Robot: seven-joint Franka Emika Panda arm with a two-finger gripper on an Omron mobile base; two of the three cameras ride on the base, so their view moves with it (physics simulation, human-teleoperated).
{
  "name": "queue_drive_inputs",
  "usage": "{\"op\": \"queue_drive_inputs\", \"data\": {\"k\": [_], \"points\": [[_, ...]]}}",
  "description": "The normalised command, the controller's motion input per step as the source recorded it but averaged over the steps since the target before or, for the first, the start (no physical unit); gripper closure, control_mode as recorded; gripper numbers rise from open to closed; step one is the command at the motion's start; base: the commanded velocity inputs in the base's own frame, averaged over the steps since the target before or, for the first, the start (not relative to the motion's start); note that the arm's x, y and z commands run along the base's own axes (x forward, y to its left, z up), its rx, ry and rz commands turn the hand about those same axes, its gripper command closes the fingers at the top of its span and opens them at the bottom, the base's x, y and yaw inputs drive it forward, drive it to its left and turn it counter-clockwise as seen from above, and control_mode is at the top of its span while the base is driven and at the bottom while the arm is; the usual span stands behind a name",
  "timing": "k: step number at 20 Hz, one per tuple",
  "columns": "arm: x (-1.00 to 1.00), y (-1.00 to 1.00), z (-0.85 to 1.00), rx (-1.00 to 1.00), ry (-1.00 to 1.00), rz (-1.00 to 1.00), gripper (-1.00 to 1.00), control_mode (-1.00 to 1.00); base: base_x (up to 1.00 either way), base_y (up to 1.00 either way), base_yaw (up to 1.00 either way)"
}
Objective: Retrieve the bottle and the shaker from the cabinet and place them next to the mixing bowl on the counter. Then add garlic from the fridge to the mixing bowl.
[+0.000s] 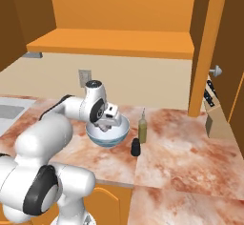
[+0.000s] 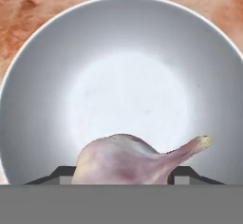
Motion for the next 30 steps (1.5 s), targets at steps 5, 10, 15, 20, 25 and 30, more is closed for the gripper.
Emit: {"op": "queue_drive_inputs", "data": {"k": [5,10,15,20,25,30], "points": [[0.05,-0.18,-0.39,0.0,0.0,0.0,1.0,-1.0,0.0,0.0,0.0],[0.01,-0.01,-0.25,0.0,0.0,0.0,1.0,-1.0,0.0,0.0,0.0],[0.0,0.0,-0.03,0.0,0.0,0.0,-1.0,-1.0,0.0,0.0,0.0],[0.0,0.0,0.0,0.0,0.0,0.0,-1.0,-1.0,0.0,0.0,0.0],[0.0,0.0,0.03,0.0,0.0,0.0,-1.0,-1.0,0.0,0.0,0.0],[-0.02,0.02,0.36,0.0,-0.05,0.0,-1.0,-1.0,0.0,0.0,0.0]]}}
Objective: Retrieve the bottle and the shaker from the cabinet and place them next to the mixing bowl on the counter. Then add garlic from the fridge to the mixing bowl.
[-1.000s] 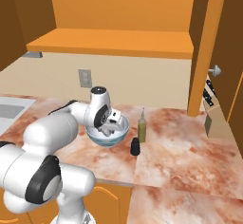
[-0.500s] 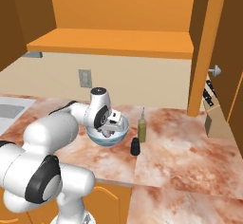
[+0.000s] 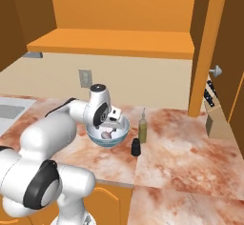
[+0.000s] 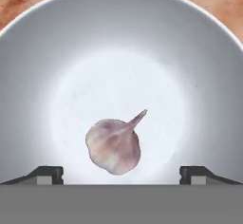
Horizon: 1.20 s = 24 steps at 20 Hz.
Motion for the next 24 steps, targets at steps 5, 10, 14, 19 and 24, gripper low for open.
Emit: {"op": "queue_drive_inputs", "data": {"k": [5,10,14,19,24], "points": [[-0.46,0.02,0.37,0.0,-0.14,0.07,-1.0,-1.0,0.0,0.0,0.0],[-0.68,0.3,0.64,-0.03,-0.1,0.09,-1.0,-1.0,0.0,0.0,0.0],[-0.91,0.19,0.85,-0.05,-0.01,0.0,-1.0,-1.0,0.0,0.0,0.0],[-1.0,-0.05,0.81,0.0,0.0,-0.02,-1.0,-1.0,0.0,0.0,0.0],[-0.97,-0.09,0.84,0.0,-0.01,-0.09,-1.0,-1.0,0.0,0.0,0.0]]}}
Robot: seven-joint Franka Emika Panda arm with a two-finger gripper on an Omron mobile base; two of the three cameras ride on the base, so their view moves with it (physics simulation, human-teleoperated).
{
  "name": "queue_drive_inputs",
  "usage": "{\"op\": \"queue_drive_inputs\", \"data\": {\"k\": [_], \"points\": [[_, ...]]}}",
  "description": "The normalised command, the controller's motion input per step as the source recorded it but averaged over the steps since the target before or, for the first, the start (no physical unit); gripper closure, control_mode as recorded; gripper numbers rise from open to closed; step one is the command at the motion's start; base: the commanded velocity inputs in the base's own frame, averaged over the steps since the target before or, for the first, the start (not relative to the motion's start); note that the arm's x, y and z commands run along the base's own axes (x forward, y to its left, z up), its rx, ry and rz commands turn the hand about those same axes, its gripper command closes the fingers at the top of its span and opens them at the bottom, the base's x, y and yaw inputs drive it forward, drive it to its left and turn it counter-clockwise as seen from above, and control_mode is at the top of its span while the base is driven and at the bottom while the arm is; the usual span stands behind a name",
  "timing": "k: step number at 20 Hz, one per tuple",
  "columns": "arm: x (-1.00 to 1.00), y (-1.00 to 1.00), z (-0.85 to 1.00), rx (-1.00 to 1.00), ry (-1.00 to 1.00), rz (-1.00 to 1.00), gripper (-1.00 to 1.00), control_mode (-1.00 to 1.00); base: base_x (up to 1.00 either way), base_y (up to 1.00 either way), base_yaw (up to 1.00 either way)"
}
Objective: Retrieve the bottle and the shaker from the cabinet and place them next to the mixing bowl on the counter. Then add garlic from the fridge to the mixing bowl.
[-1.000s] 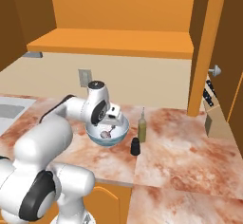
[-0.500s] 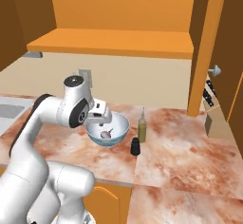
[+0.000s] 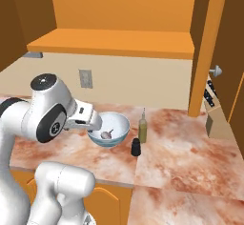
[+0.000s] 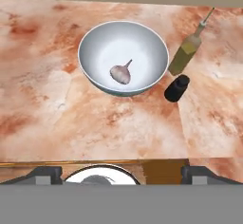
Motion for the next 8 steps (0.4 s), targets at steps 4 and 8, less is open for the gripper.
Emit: {"op": "queue_drive_inputs", "data": {"k": [4,8], "points": [[-0.83,-0.11,0.77,0.0,-0.01,-0.12,-1.0,-1.0,0.0,0.0,0.0],[-0.56,-0.01,0.56,0.01,-0.11,0.01,-1.0,-1.0,0.0,0.0,0.0]]}}
